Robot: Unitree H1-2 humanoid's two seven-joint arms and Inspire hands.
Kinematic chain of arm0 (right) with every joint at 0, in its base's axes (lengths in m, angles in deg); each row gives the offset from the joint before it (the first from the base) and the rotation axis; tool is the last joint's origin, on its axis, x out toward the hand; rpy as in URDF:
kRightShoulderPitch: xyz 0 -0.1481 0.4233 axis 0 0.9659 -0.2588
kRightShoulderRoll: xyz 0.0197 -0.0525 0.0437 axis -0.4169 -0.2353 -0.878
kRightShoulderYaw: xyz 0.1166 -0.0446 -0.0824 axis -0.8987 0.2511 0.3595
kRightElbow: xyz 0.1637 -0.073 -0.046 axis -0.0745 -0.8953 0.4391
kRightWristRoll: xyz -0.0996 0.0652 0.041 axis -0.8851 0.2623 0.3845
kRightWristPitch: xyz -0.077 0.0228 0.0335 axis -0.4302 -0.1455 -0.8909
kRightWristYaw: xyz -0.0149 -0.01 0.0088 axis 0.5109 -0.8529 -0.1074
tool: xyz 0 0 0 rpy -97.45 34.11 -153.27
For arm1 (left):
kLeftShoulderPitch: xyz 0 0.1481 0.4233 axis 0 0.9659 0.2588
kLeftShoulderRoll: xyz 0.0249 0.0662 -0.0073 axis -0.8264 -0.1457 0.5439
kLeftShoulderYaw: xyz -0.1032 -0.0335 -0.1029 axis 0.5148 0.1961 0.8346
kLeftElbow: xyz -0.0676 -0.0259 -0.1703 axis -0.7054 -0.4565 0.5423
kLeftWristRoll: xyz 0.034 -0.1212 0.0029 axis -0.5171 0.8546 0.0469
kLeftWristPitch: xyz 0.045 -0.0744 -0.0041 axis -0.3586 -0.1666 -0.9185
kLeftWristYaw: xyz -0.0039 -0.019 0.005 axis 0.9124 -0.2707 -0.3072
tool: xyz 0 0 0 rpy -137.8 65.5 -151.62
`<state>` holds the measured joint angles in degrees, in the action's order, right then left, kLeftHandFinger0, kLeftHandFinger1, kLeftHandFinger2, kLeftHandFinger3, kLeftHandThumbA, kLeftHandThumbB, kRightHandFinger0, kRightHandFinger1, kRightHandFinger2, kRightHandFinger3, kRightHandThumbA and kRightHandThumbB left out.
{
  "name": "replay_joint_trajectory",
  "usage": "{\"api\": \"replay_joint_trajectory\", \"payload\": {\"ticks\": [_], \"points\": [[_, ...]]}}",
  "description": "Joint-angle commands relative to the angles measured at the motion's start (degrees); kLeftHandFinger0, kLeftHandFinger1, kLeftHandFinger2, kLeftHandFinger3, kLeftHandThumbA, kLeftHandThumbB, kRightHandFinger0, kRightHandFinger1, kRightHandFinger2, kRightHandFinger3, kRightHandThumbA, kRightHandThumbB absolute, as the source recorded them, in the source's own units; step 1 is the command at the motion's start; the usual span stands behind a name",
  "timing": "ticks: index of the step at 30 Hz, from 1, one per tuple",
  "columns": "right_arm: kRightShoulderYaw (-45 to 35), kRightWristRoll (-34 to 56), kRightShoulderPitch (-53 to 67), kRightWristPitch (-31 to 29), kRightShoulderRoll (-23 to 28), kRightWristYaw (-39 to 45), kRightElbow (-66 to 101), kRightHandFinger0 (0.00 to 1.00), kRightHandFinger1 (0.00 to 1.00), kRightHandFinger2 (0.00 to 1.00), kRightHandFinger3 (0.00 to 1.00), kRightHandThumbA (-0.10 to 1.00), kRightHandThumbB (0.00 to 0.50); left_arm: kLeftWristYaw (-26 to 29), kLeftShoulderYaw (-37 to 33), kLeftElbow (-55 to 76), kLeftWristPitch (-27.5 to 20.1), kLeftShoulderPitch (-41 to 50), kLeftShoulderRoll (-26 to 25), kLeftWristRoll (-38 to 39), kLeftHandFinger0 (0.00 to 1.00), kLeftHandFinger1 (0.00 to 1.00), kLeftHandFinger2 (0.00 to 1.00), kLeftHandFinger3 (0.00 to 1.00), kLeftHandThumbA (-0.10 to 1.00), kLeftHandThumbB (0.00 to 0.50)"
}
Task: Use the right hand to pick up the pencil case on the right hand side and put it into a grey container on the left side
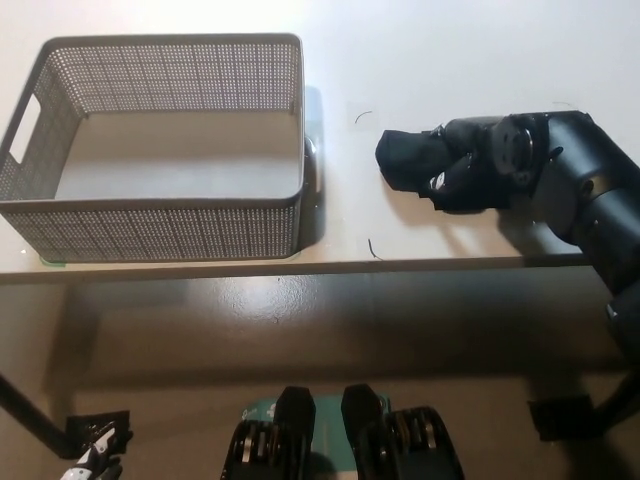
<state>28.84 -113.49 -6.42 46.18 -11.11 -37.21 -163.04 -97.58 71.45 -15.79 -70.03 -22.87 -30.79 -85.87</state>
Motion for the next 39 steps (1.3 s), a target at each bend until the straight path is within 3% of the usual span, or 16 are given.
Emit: {"api": "replay_joint_trajectory", "payload": {"ticks": [1,20,22,23,24,25,26,27,28,29,30,31,32,39], "points": [[1.14,-1.26,-0.29,-1.94,-0.86,-0.99,-2.38,1.00,1.00,1.00,1.00,0.65,0.500,-1.12,-0.01,1.02,-2.15,0.17,-1.62,0.99,1.00,1.00,1.00,1.00,1.00,0.406],[1.34,-0.67,3.38,-0.77,-1.90,-4.24,-6.22,1.00,1.00,1.00,1.00,0.57,0.500,-2.11,0.44,1.16,-1.84,-2.48,-1.61,1.46,1.00,1.00,1.00,1.00,1.00,0.409],[0.41,0.02,3.70,-1.35,-1.83,-7.51,-6.19,1.00,1.00,1.00,1.00,0.27,0.500,-2.02,0.48,0.80,-2.02,-2.78,-1.43,1.53,1.00,1.00,1.00,1.00,1.00,0.407],[0.35,-0.25,4.24,-2.89,-1.60,-11.95,-5.88,0.73,0.90,1.00,1.00,0.07,0.390,-2.11,0.51,1.15,-1.45,-2.71,-1.41,1.65,1.00,1.00,1.00,1.00,1.00,0.414],[2.20,-2.62,4.75,-4.01,-1.25,-18.16,-5.40,0.42,0.55,0.76,1.00,-0.08,0.289,-2.15,0.53,1.31,-1.09,-2.85,-1.50,1.58,1.00,1.00,1.00,1.00,1.00,0.424],[2.72,-3.25,4.84,-4.20,-1.18,-19.53,-5.32,0.35,0.48,0.66,0.94,-0.10,0.276,-2.14,0.54,1.32,-1.05,-2.87,-1.51,1.54,1.00,1.00,1.00,1.00,1.00,0.426],[3.87,-4.71,5.08,-5.22,-0.76,-25.11,-5.01,0.07,0.20,0.28,0.41,-0.10,0.203,-2.02,0.57,1.14,-1.03,-3.16,-1.50,1.35,1.00,1.00,1.00,1.00,1.00,0.427],[3.64,-4.56,5.26,-5.91,-0.57,-27.63,-4.90,0.01,0.19,0.32,0.38,-0.10,0.209,-2.00,0.60,1.05,-1.13,-3.23,-1.59,1.28,1.00,1.00,1.00,1.00,1.00,0.426],[2.63,-3.48,5.08,-6.65,-0.37,-29.36,-4.84,0.00,0.24,0.48,0.42,-0.10,0.202,-1.89,0.67,1.10,-1.00,-3.39,-1.54,1.22,1.00,1.00,1.00,1.00,1.00,0.427],[1.82,-2.70,4.79,-7.05,-0.16,-30.17,-4.64,0.01,0.38,0.71,0.61,-0.10,0.186,-2.05,0.68,1.25,-0.82,-3.49,-1.62,1.37,1.00,1.00,1.00,1.00,1.00,0.426],[1.22,-2.15,4.56,-7.39,-0.06,-31.08,-4.58,0.02,0.48,0.86,0.76,-0.10,0.183,-2.48,0.68,1.25,-0.71,-3.56,-1.78,2.00,1.00,1.00,1.00,1.00,1.00,0.419],[1.14,-2.09,4.46,-7.70,0.05,-31.72,-4.57,0.03,0.55,0.95,0.87,-0.10,0.181,-2.34,0.69,1.37,-0.55,-3.55,-1.76,1.71,1.00,1.00,1.00,1.00,1.00,0.420],[1.01,-1.98,4.21,-7.94,0.26,-32.06,-4.50,0.06,0.59,1.00,0.92,-0.10,0.179,-2.11,0.63,1.38,-0.52,-3.62,-1.59,1.31,1.00,1.00,1.00,1.00,1.00,0.428],[1.14,-2.27,4.14,-10.31,1.24,-37.47,-4.27,0.00,0.51,0.93,0.85,-0.10,0.187,-2.01,0.40,0.85,-1.05,-3.56,-1.27,1.18,1.00,1.00,1.00,1.00,1.00,0.442]]}}
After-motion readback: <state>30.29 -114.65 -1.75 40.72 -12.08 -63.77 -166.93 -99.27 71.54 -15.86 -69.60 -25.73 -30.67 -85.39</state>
